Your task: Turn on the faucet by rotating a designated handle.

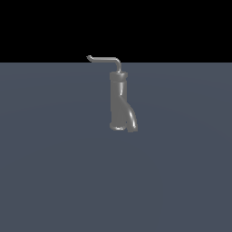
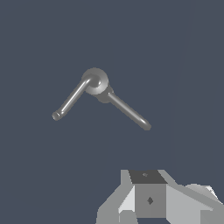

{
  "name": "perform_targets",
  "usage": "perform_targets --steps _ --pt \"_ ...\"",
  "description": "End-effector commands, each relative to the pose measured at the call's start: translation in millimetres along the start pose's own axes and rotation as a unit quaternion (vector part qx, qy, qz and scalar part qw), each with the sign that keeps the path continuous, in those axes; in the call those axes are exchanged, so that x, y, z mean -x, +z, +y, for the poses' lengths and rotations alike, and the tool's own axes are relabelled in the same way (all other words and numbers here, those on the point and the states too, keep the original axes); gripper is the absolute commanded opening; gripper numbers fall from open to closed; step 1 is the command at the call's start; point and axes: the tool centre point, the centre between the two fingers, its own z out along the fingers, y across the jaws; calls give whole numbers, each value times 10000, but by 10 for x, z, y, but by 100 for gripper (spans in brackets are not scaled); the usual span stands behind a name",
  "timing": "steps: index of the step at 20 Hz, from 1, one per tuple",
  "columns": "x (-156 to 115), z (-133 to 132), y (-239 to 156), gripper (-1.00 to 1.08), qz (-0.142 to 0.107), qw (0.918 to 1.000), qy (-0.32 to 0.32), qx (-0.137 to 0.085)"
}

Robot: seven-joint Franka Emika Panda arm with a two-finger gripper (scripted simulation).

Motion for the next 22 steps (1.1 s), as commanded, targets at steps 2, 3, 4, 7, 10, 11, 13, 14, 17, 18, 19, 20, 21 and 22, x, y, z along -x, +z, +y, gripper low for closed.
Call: perform_targets --steps 2,3,4,7,10,11,13,14,17,18,19,20,21,22 --pt "-129 -198 137 -100 -8 9991 414 10" --pt "-165 -253 180 -100 -9 9986 531 15" --pt "-199 -309 223 -100 -10 9979 647 20" --pt "-298 -474 361 -100 -7 9950 994 38" --pt "-391 -639 511 -100 2 9910 1339 58" --pt "-420 -693 563 -100 7 9894 1454 65" --pt "-476 -801 672 -100 17 9857 1681 80" --pt "-503 -855 728 -100 24 9837 1794 88" --pt "-577 -1014 903 -100 48 9770 2130 111" --pt "-601 -1066 963 -100 57 9745 2241 119" --pt "-623 -1118 1024 -100 67 9719 2351 126" --pt "-643 -1166 1083 -100 77 9693 2454 133" --pt "-661 -1212 1140 -100 88 9668 2551 140" --pt "-678 -1255 1195 -100 98 9643 2643 146"
